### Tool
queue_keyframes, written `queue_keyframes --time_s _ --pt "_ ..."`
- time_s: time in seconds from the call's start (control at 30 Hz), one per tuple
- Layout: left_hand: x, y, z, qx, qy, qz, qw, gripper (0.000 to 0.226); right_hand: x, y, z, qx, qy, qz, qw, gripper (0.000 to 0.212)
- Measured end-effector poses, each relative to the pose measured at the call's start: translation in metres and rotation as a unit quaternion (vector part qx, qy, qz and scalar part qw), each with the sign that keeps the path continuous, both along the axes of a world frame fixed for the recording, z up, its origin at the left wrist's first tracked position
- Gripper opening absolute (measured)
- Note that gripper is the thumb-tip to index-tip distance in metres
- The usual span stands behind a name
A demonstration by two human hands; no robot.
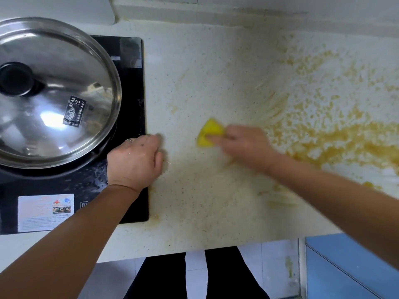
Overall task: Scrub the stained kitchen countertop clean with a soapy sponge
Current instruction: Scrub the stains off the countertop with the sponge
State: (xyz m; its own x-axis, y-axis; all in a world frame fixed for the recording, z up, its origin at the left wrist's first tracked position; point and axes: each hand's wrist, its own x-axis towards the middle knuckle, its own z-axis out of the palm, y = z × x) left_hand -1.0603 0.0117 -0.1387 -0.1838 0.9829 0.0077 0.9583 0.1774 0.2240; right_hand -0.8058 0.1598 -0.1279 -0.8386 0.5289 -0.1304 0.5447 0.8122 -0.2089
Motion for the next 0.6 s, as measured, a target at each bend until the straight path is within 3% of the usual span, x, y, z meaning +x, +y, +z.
queue_keyframes --time_s 0.1,0.2,0.3,0.37,0.43,0.5,0.57,0.6 --pt "0.000 0.000 0.001 0.000 -0.003 0.001 1.000 0.009 0.042 0.078 0.003 0.087 -0.016 -0.204 0.975 0.036" --pt "0.001 0.000 0.002 -0.002 -0.001 0.002 1.000 0.006 0.056 0.093 -0.003 0.107 0.021 -0.465 0.879 0.035" --pt "0.001 0.001 0.002 -0.008 0.003 0.006 1.000 0.006 0.016 0.049 -0.015 0.090 0.064 -0.600 0.793 0.031" --pt "0.002 0.001 0.002 -0.006 0.004 0.006 1.000 0.006 -0.028 -0.002 -0.018 0.050 0.115 -0.572 0.811 0.032" --pt "0.001 0.001 0.002 -0.002 0.006 0.003 1.000 0.008 -0.066 -0.056 -0.015 -0.011 0.143 -0.422 0.895 0.036" --pt "0.001 0.001 0.002 -0.002 0.010 -0.002 1.000 0.012 -0.074 -0.093 -0.012 -0.016 0.131 -0.204 0.970 0.040" --pt "0.001 0.002 0.003 -0.005 0.016 -0.002 1.000 0.011 -0.054 -0.080 -0.009 -0.023 0.118 -0.063 0.991 0.035" --pt "0.001 0.002 0.004 -0.010 0.019 -0.001 1.000 0.009 -0.044 -0.061 -0.004 -0.037 0.103 -0.052 0.993 0.029"
